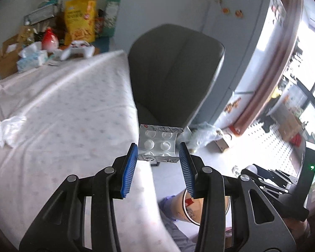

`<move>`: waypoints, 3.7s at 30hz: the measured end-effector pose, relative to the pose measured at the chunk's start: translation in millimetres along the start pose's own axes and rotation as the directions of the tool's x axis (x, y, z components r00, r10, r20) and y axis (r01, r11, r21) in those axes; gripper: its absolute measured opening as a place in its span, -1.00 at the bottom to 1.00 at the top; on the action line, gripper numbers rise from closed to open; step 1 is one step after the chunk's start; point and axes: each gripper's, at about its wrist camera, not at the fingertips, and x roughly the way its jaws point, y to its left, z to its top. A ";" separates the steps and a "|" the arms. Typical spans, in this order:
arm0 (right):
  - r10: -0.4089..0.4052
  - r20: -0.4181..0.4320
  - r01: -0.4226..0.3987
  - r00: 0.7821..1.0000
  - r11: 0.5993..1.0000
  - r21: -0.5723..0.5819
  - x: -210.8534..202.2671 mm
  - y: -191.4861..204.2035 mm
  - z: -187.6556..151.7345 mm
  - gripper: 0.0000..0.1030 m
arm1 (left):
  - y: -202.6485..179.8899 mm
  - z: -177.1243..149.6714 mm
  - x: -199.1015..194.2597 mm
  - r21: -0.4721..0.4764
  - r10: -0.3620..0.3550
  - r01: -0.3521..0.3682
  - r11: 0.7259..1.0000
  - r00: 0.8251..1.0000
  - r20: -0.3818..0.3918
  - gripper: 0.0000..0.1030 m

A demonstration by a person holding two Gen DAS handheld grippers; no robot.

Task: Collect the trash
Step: 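Carry the blister pack and bottle in both tools to the bin, then open both tools over the bin to drop the blister pack and bottle, then bring both open tools back over the table toward the remaining tissue, then lower the right tool onto the crumpled white tissue and close it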

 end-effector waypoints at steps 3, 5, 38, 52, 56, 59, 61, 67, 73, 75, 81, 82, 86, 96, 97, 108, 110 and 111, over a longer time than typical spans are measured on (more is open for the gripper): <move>-0.015 -0.025 0.016 1.000 1.000 0.027 10.5 -15.8 -5.6 -0.35 | -14.9 -1.5 19.2 0.020 -0.019 0.019 1.000 0.999 -0.029 -0.21; -0.039 -0.043 0.040 0.998 0.999 0.037 17.9 -26.2 -8.8 -0.35 | -22.5 -3.1 28.3 0.026 -0.030 0.031 0.999 0.999 -0.044 -0.21; -0.253 -0.002 0.232 0.967 0.885 0.405 -60.4 -168.5 -58.5 0.67 | -176.3 -57.0 138.1 0.190 -0.278 0.384 0.904 0.862 -0.423 0.22; -0.155 0.001 0.145 0.988 0.931 0.335 -34.8 -128.3 -39.9 0.73 | -118.9 -21.8 98.7 0.097 -0.263 0.298 0.950 0.926 -0.273 0.85; -0.114 0.044 0.095 0.992 0.947 0.307 -33.6 -103.6 -24.4 0.85 | -85.9 -4.1 73.8 0.070 -0.231 0.249 0.966 0.953 -0.198 0.89; -0.077 0.055 0.057 0.995 0.952 0.301 -27.1 -84.1 -13.4 0.85 | -62.0 3.3 59.5 0.045 -0.208 0.217 0.975 0.966 -0.152 0.89; -0.049 0.053 0.032 0.997 0.958 0.283 -21.3 -67.4 -4.8 0.85 | -43.4 7.1 49.9 0.022 -0.187 0.191 0.981 0.975 -0.123 0.89; 0.013 0.067 -0.026 0.998 0.979 0.204 -19.5 -18.9 15.4 0.85 | 4.4 8.8 22.7 -0.047 -0.152 0.149 0.988 0.987 -0.057 0.89; 0.086 0.076 -0.096 0.993 0.987 0.129 -28.3 35.3 29.8 0.85 | 44.0 6.7 -8.7 -0.098 -0.107 0.107 0.989 0.994 0.005 0.88; 0.104 0.084 -0.113 0.991 0.988 0.110 -34.7 50.1 32.9 0.85 | 57.7 5.6 -20.2 -0.118 -0.092 0.095 0.989 0.995 0.027 0.89; 0.161 0.106 -0.164 0.981 0.986 0.021 -51.3 104.7 45.4 0.85 | 98.5 -0.5 -54.7 -0.183 -0.034 0.050 0.982 0.995 0.091 0.89; 0.169 0.106 -0.171 0.980 0.985 0.010 -52.6 111.7 46.9 0.85 | 105.0 -2.0 -60.0 -0.193 -0.025 0.044 0.980 0.995 0.099 0.89; 0.220 0.097 -0.216 0.971 0.975 -0.048 -56.7 150.3 51.6 0.85 | 134.6 -10.3 -82.3 -0.241 0.017 0.014 0.970 0.992 0.129 0.89; 0.295 0.047 -0.285 0.954 0.946 -0.152 -53.4 233.5 57.0 0.85 | 208.3 -31.6 -117.4 -0.355 0.107 -0.045 0.934 0.982 0.158 0.88; 0.299 0.041 -0.289 0.953 0.944 -0.160 -52.6 238.6 57.0 0.85 | 215.9 -34.0 -120.3 -0.368 0.116 -0.050 0.928 0.980 0.159 0.89; 0.346 -0.047 -0.346 0.937 0.898 -0.274 -33.0 317.7 48.1 0.85 | 281.4 -55.6 -135.1 -0.485 0.240 -0.138 0.863 0.958 0.155 0.88; 0.356 -0.062 -0.359 0.932 0.891 -0.277 -25.0 328.2 48.0 0.85 | 295.4 -58.9 -136.8 -0.511 0.247 -0.131 0.850 0.955 0.166 0.88; 0.358 -0.070 -0.362 0.931 0.889 -0.280 -20.2 333.7 47.7 0.85 | 300.3 -60.0 -139.1 -0.521 0.251 -0.129 0.844 0.953 0.171 0.88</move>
